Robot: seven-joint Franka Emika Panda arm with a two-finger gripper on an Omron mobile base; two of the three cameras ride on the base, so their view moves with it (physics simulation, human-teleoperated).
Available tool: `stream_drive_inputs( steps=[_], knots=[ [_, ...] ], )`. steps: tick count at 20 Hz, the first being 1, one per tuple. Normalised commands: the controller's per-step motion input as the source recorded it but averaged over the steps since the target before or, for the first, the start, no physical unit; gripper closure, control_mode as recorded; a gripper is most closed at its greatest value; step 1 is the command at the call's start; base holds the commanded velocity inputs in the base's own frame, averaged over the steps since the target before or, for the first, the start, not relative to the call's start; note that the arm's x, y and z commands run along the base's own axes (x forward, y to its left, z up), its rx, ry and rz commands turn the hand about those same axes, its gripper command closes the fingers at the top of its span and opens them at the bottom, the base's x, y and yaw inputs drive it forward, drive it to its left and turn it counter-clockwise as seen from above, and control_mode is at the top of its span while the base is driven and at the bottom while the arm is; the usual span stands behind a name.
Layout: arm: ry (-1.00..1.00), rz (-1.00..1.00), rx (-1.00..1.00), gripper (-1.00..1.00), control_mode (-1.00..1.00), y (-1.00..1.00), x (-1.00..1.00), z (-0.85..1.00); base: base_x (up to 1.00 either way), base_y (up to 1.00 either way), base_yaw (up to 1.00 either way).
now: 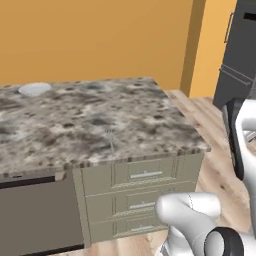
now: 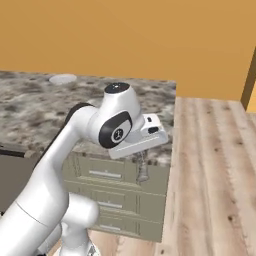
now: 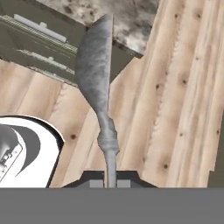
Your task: Take the fork and place it on the left side of the plate. Then take the spoon and place it on the right side of the plate. Make sure they're directly next to the plate.
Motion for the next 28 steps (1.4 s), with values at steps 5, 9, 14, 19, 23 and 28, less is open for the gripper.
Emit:
stream_drive_inputs(
  steps=[5, 9, 14, 19, 23, 28],
  knots=[
    [0.00, 0.00, 0.00, 1.00, 1.00, 0.00, 0.00, 0.00, 0.38, -1.00, 0.06],
    [0.00, 0.00, 0.00, 1.00, 1.00, 0.00, 0.00, 0.00, 0.64, -1.00, 0.11],
    [0.00, 0.00, 0.00, 1.00, 1.00, 0.00, 0.00, 0.00, 0.89, -0.87, 0.20],
    [0.00, 0.00, 0.00, 1.00, 1.00, 0.00, 0.00, 0.00, 0.87, -0.82, 0.23],
    [0.00, 0.00, 0.00, 1.00, 1.00, 0.00, 0.00, 0.00, 0.83, -0.83, 0.24],
    [0.00, 0.00, 0.00, 1.00, 1.00, 0.00, 0.00, 0.00, 0.83, -0.67, 0.31]
  ],
)
